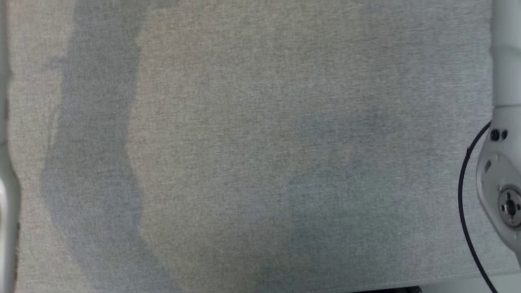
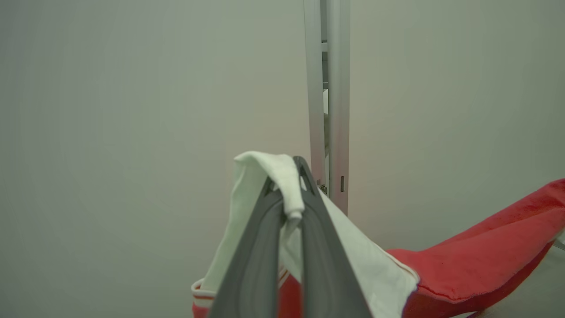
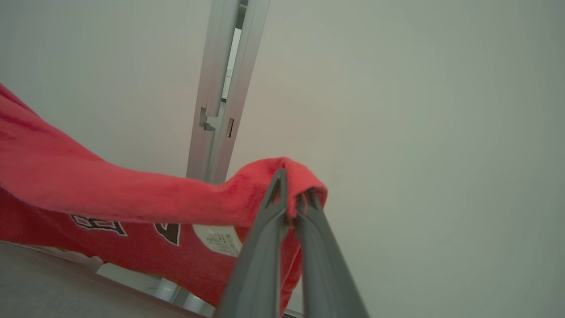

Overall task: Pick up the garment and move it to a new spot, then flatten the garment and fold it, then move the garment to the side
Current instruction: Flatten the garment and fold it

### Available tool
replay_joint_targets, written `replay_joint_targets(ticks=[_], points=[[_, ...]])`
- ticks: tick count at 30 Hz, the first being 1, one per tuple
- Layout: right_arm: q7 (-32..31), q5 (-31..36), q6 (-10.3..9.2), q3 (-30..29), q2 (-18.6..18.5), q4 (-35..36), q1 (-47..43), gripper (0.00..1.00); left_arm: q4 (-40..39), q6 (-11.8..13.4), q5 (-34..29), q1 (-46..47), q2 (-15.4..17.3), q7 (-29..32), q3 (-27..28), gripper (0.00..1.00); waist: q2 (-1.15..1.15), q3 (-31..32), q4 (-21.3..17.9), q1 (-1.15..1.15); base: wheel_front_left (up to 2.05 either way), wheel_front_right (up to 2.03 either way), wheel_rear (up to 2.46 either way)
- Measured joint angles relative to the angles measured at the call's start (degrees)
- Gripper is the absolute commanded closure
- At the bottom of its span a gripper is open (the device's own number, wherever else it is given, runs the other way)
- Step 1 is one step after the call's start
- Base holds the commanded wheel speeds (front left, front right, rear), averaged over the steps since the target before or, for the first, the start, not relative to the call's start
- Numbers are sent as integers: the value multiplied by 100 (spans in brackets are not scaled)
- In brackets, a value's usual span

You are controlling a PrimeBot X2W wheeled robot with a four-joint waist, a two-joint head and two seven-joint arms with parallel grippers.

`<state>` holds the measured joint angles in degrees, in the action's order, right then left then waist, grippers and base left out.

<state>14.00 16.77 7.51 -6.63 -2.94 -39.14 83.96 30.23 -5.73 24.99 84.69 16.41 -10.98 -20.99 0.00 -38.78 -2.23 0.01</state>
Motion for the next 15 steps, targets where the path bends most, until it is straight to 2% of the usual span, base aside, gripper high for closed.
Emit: replay_joint_targets(ticks=[4,6,10,15], points=[[76,-67,0,36,10,-319,-452,100,21,-56,241,-654,-93,-235,8,100,0,-185,147,0,0,0,0],[93,-403,0,110,14,-311,-699,100,-58,-82,342,-1059,-112,-313,20,100,0,-221,204,0,0,0,0],[100,-1055,1,245,16,116,-1327,100,-457,-105,435,-1865,-92,-379,118,100,0,-187,189,0,0,0,0],[100,-1651,1,349,15,669,-2247,100,-1201,-90,542,-3009,-138,-399,506,100,0,20,127,0,0,0,0]])
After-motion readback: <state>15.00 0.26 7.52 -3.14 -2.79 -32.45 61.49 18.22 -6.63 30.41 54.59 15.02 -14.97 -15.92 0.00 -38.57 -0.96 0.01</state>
